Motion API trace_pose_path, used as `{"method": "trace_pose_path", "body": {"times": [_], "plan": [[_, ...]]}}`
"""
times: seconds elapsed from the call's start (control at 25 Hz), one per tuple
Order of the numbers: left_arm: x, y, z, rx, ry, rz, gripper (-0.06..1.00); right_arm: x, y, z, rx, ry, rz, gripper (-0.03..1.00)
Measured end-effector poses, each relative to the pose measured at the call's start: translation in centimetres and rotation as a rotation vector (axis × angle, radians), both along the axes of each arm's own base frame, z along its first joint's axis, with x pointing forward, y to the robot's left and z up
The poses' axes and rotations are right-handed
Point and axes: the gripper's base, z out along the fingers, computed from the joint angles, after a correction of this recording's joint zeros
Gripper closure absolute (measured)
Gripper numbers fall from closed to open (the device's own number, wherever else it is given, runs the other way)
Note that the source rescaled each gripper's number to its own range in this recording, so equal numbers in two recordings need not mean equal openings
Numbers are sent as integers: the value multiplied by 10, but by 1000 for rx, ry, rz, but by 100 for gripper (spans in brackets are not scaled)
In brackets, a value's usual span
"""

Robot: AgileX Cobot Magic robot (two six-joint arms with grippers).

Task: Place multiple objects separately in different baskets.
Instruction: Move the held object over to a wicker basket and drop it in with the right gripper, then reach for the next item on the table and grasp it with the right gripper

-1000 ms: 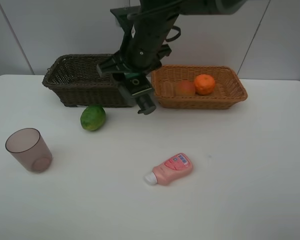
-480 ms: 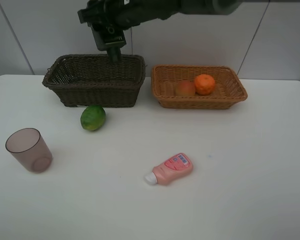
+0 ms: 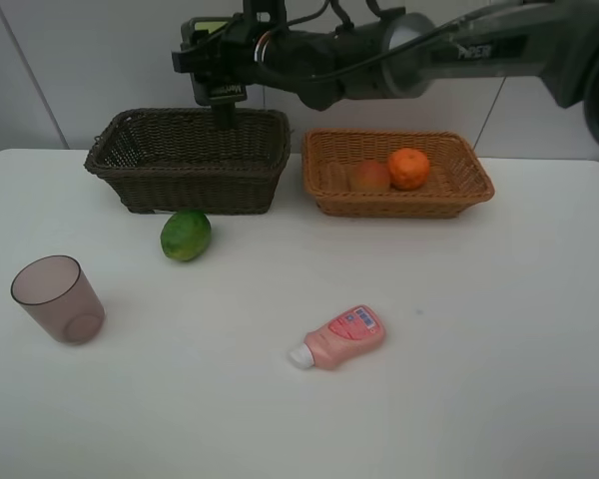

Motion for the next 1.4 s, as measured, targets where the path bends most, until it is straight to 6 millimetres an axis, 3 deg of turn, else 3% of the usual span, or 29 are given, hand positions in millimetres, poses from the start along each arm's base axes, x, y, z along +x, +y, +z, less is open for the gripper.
{"method": "trace_pose_path", "body": {"times": [0.28, 0.56, 0.8, 0.88, 1.0, 1.08, 1.24, 1.4], "plan": [[0, 0, 0, 0, 0, 0, -6, 16, -9, -30, 1, 9, -25, 74], [0, 0, 0, 0, 0, 0, -6, 19, -9, -56, -7, 25, -22, 74], [0, 0, 0, 0, 0, 0, -6, 17, -10, -61, -15, 37, -23, 74], [0, 0, 0, 0, 0, 0, -6, 18, -10, -60, -2, 43, -30, 66], [0, 0, 0, 0, 0, 0, -6, 18, -11, -57, 16, 51, -41, 34], [0, 0, 0, 0, 0, 0, -6, 17, -11, -56, 10, 67, -47, 23], [0, 0, 0, 0, 0, 0, -6, 16, -13, -53, -21, 104, -54, 19], [0, 0, 0, 0, 0, 0, -6, 12, -17, -35, -64, 124, -57, 17]]}}
